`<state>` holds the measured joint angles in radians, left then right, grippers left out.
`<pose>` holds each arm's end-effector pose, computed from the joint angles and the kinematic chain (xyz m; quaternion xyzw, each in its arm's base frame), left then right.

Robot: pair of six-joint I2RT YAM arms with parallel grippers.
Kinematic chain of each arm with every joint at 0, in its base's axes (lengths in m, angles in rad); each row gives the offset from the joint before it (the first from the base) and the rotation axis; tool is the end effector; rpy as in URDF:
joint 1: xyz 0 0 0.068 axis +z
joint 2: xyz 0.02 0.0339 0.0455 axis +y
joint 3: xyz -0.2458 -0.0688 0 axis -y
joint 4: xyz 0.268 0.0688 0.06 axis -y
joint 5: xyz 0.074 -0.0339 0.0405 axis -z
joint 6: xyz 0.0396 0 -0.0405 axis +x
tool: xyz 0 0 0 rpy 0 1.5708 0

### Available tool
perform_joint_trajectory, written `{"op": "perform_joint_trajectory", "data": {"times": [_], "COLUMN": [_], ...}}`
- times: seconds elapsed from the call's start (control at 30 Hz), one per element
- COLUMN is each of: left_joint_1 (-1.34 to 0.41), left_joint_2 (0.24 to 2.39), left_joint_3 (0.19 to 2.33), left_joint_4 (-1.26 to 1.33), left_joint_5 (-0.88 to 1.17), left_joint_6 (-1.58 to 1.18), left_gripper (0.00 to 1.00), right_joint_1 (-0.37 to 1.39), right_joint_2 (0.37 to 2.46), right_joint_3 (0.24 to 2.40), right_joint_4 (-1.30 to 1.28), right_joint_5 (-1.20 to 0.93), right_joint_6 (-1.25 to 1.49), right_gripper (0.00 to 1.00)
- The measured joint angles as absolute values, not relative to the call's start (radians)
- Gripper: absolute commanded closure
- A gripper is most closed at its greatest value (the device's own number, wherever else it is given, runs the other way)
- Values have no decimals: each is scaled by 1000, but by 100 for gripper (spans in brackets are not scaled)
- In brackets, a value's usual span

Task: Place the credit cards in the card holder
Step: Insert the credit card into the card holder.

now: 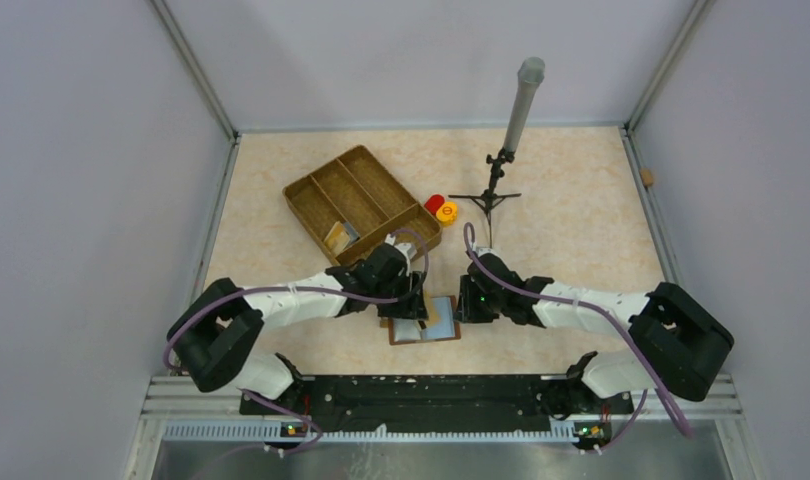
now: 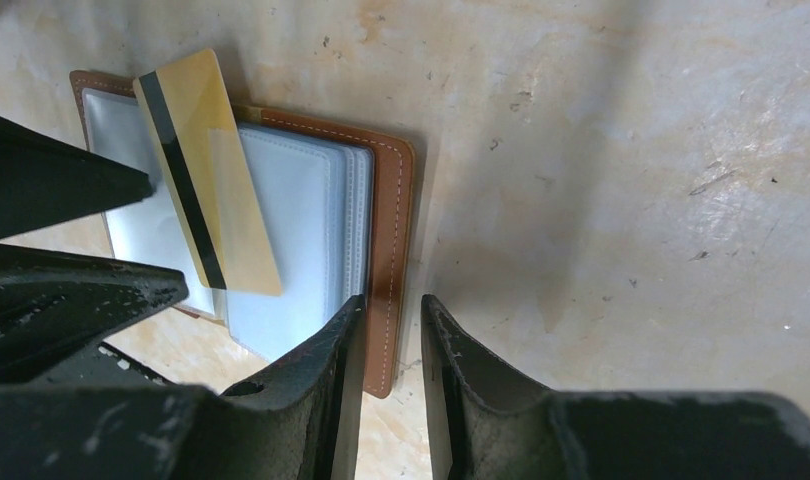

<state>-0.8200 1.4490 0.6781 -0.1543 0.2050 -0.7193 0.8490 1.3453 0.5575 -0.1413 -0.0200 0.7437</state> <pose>0.1933 -0.2190 0.1237 0.0799 0.9405 -0.2893 0.1591 0.1742 0.1991 0.1144 -0.0531 0.9474 0.2321 0.2137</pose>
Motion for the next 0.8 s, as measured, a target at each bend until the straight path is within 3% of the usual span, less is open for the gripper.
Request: {"op": "perform_joint_trajectory", "data": {"times": [0.17,0.8], "left_joint_1": [-819,-813], "left_joint_2": [1420,1540], "left_joint_3": [695,789], "left_joint_4": [-220,-131], "left_joint_5": [150,105], "left_joint_6": [-621,-343], "left_gripper": [34,35], "right_joint_1": [849,849], "right_joint_2": [1340,1335], "right_joint_3": [558,558], "right_joint_4": [-144,-143], "right_joint_5": [-20,-20], "right_joint_6": [743,734], "right_gripper": [74,74]}}
